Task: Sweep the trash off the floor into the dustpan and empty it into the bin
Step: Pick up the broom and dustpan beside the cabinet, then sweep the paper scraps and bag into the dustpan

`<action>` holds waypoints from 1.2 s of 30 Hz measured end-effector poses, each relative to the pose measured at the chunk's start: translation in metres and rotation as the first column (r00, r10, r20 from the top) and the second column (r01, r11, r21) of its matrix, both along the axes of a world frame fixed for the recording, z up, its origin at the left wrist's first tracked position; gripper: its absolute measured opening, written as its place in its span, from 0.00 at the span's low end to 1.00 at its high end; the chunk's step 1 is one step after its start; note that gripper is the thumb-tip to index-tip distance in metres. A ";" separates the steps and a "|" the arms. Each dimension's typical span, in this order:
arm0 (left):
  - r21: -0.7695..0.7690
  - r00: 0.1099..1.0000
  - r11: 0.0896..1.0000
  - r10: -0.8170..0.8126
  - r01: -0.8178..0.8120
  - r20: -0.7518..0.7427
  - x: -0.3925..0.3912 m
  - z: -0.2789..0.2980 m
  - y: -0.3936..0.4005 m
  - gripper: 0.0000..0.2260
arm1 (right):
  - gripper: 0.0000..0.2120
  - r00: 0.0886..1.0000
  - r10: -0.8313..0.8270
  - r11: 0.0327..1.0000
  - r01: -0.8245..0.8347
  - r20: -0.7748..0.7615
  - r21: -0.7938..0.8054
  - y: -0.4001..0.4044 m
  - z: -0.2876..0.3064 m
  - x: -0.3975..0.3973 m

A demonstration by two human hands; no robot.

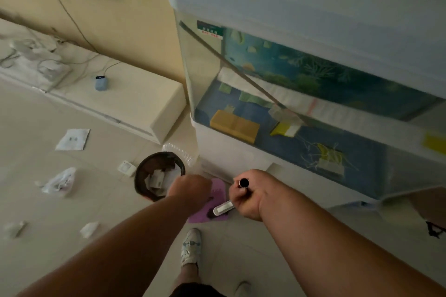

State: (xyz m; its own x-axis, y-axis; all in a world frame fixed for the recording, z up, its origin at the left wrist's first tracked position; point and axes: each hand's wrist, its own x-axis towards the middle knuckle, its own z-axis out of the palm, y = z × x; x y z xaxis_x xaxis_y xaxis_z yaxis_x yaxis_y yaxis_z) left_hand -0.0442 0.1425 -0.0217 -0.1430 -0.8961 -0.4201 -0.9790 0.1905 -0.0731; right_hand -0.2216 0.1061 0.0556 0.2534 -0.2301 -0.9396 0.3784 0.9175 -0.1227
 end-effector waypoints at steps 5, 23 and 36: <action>-0.003 0.980 0.980 0.197 -0.197 -0.040 -0.017 0.000 0.060 0.11 | 0.15 0.991 0.129 0.990 -0.130 -0.020 -0.047 0.043 0.015 -0.024; 0.038 0.656 0.665 0.744 -0.746 -0.126 0.022 0.035 0.242 0.13 | 0.11 0.835 0.551 0.834 -0.550 0.000 -0.044 0.156 0.018 0.024; -0.034 0.042 0.035 0.972 -0.999 -0.232 0.130 0.036 0.414 0.11 | 0.05 0.548 0.836 0.548 -0.835 0.014 -0.048 0.239 0.026 0.136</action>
